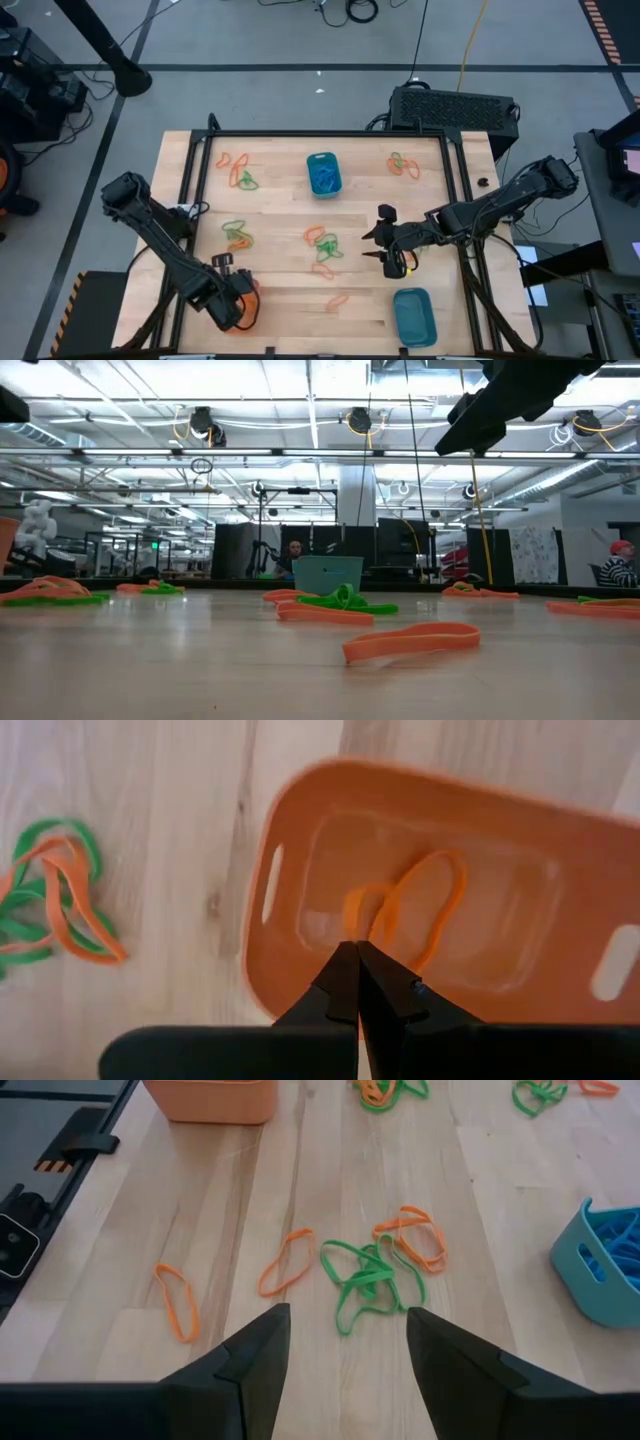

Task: Sort rubber bands into baskets
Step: Put the orange rubber band into the orange bin

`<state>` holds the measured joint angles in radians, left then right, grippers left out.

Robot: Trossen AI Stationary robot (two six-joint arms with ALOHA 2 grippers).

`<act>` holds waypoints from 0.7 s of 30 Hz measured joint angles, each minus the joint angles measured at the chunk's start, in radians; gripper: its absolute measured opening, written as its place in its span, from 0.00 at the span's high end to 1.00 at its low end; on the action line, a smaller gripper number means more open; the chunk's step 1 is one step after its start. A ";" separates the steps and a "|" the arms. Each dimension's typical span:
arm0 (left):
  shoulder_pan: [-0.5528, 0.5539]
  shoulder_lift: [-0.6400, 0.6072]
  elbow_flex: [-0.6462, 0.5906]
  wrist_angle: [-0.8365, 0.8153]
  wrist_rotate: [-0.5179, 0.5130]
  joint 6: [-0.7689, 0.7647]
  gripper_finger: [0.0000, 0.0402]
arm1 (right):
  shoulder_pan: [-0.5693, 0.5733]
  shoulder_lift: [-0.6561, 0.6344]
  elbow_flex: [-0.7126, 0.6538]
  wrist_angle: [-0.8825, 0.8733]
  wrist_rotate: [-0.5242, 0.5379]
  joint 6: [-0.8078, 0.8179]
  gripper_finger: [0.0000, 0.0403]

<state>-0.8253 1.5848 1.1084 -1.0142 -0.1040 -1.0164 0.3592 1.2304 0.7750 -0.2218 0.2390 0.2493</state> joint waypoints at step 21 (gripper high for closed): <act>0.025 -0.015 0.022 0.001 -0.079 0.030 0.75 | 0.000 0.000 0.000 0.002 0.000 -0.011 0.52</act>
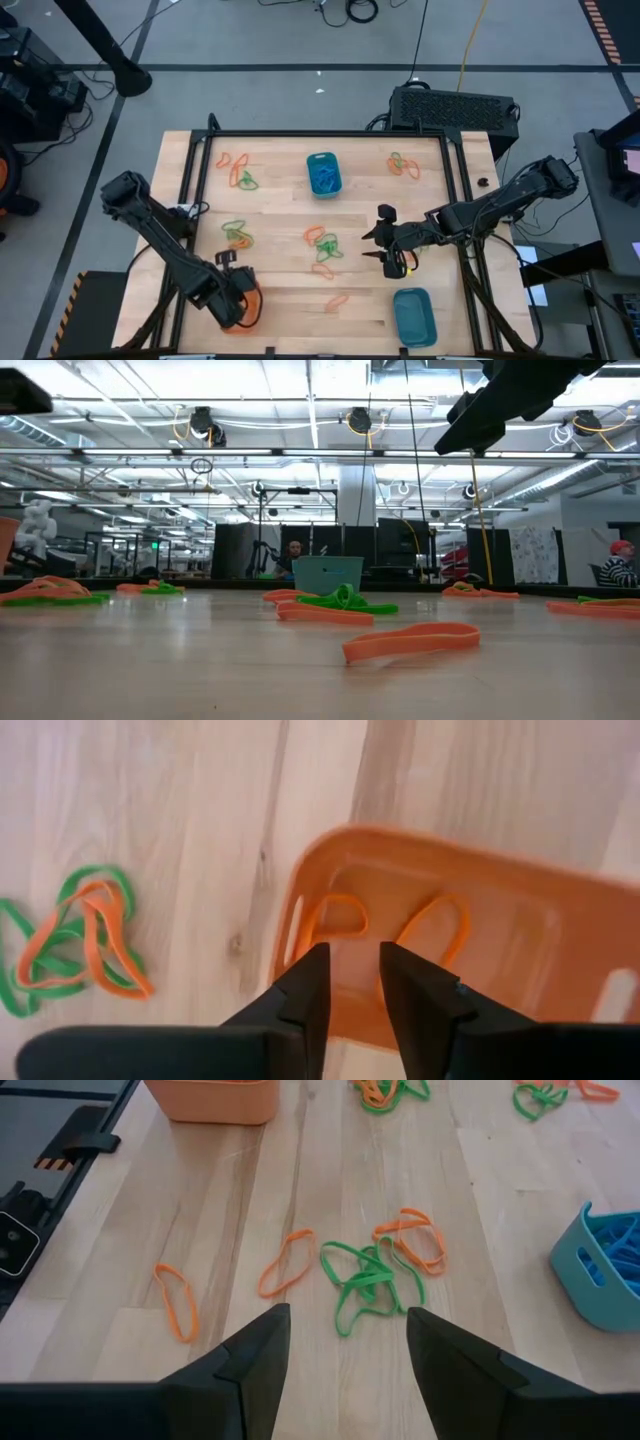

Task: Sort rubber bands into baskets
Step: Put the orange rubber band into the orange bin

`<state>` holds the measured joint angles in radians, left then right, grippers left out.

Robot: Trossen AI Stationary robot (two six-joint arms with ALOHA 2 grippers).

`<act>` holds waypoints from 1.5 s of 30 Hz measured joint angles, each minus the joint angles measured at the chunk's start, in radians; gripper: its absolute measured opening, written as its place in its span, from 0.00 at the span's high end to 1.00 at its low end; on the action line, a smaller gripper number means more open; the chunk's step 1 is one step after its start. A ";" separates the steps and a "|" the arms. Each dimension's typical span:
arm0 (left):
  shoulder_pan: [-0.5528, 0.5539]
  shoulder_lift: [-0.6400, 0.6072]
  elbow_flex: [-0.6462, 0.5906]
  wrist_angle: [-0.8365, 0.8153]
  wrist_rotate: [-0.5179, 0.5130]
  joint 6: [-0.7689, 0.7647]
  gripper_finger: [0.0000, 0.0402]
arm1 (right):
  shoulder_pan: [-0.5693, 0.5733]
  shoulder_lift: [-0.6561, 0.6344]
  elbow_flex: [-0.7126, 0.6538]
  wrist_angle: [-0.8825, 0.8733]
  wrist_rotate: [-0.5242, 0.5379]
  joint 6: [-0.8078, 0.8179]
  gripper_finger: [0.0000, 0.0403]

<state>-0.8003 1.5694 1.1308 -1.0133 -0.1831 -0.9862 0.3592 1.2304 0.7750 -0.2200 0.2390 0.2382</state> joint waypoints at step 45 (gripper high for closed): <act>1.359 -0.109 -0.090 -0.044 0.000 0.978 0.75 | -0.055 0.000 -0.001 -0.241 0.253 -0.027 0.52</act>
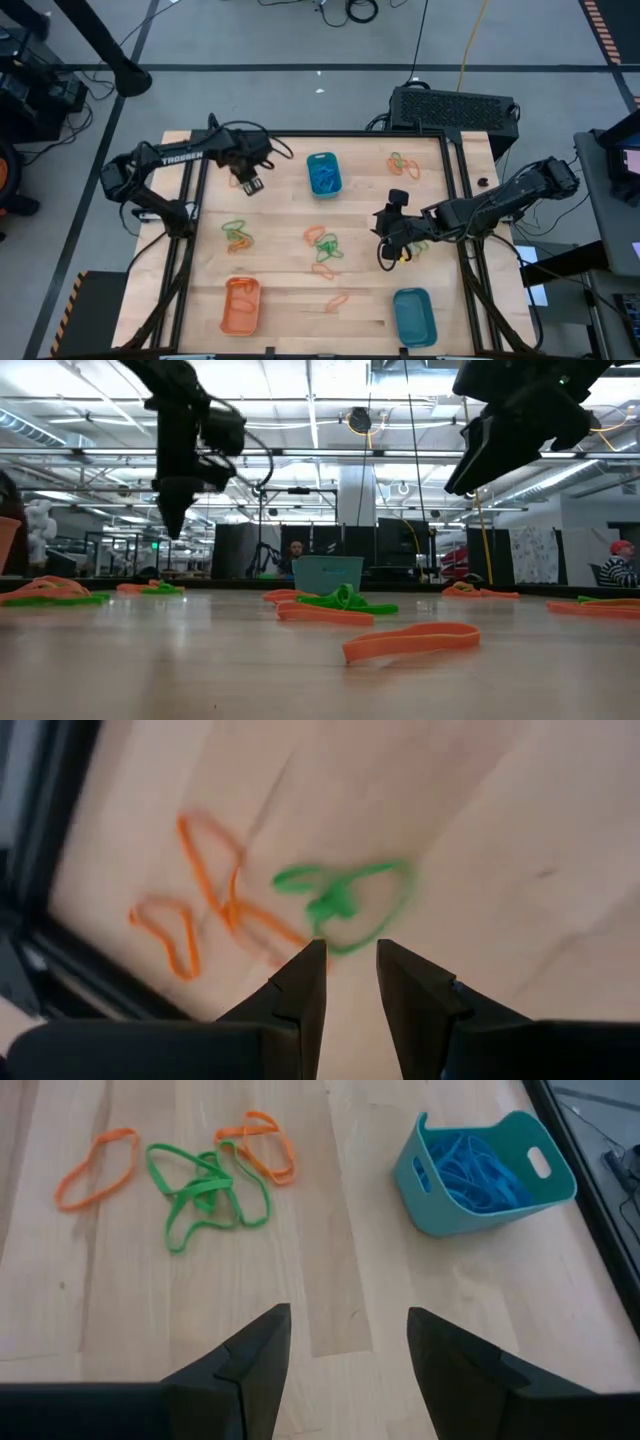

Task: Sort rubber bands into baskets
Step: Put the orange rubber band into the orange bin

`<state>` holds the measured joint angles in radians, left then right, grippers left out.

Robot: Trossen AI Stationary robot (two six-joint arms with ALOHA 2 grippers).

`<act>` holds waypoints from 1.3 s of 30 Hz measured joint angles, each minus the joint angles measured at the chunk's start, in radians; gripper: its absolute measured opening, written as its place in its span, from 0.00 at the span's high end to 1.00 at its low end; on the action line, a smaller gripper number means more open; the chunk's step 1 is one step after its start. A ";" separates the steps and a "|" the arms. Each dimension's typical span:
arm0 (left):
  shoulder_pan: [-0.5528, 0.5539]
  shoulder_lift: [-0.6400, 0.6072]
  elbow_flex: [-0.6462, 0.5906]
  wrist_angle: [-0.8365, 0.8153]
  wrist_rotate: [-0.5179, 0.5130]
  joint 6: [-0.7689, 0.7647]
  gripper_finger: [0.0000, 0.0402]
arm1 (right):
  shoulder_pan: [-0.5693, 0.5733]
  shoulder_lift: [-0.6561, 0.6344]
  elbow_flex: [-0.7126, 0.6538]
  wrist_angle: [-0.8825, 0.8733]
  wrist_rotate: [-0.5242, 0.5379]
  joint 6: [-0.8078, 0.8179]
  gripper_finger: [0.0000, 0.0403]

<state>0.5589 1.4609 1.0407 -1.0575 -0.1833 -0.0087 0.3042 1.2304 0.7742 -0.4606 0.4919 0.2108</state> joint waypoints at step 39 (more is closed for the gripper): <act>0.337 0.005 -0.194 0.347 0.106 0.031 0.75 | 0.000 0.000 0.000 0.032 0.000 0.005 0.52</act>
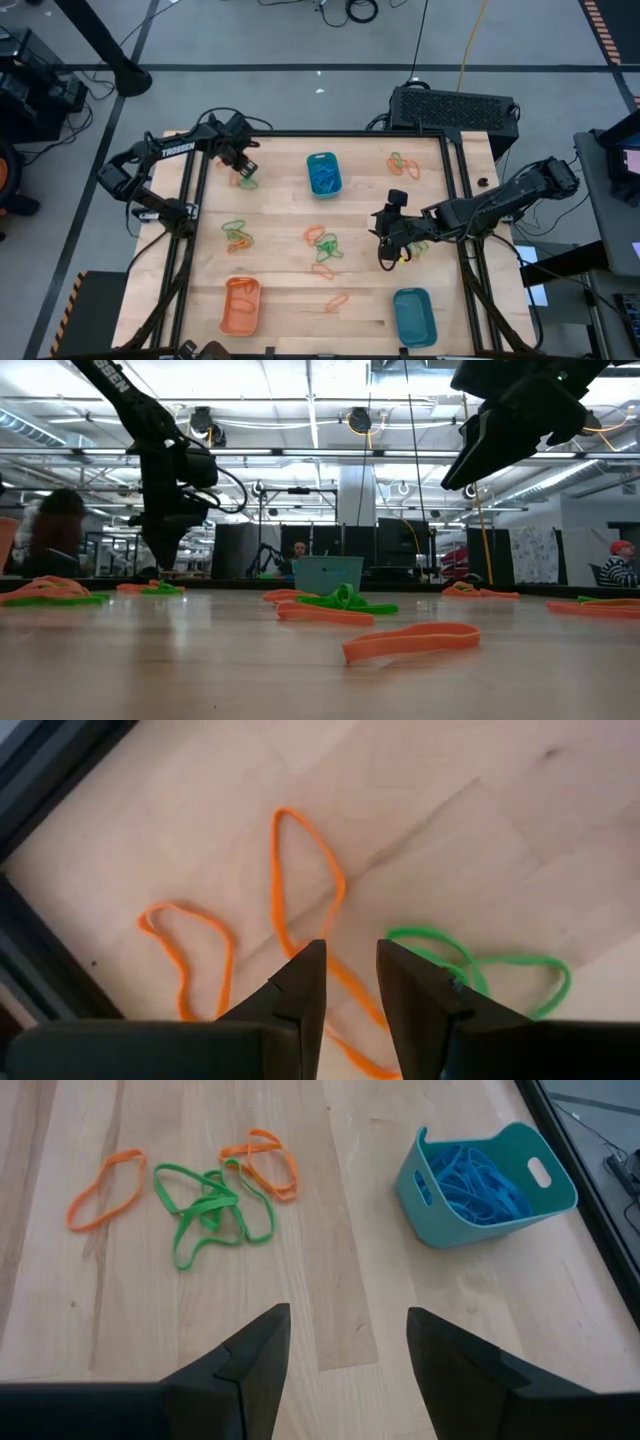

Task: Sort rubber bands into baskets
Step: Put the orange rubber band into the orange bin

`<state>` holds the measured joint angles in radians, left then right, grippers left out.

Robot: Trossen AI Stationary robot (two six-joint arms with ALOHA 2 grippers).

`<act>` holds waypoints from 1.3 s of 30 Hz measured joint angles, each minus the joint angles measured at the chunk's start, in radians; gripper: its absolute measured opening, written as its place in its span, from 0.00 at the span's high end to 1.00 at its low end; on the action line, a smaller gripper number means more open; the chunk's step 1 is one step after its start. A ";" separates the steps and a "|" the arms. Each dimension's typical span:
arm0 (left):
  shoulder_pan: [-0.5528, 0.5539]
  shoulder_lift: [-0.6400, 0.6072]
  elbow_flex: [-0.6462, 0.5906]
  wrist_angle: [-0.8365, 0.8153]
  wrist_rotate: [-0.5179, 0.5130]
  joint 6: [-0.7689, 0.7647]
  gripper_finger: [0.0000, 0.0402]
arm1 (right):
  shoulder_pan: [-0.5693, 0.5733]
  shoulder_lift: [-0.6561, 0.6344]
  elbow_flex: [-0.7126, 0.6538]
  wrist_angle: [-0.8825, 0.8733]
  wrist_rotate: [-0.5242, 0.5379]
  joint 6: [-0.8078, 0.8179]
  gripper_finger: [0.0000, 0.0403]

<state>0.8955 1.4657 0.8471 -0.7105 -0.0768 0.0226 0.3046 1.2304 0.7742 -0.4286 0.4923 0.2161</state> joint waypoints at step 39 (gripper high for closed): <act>-0.017 0.017 0.001 0.050 -0.046 0.043 0.99 | 0.000 0.000 0.000 -0.002 0.000 0.007 0.52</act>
<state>0.8790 1.4825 0.8478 -0.6604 -0.1224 0.0651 0.3042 1.2304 0.7742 -0.4309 0.4919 0.2230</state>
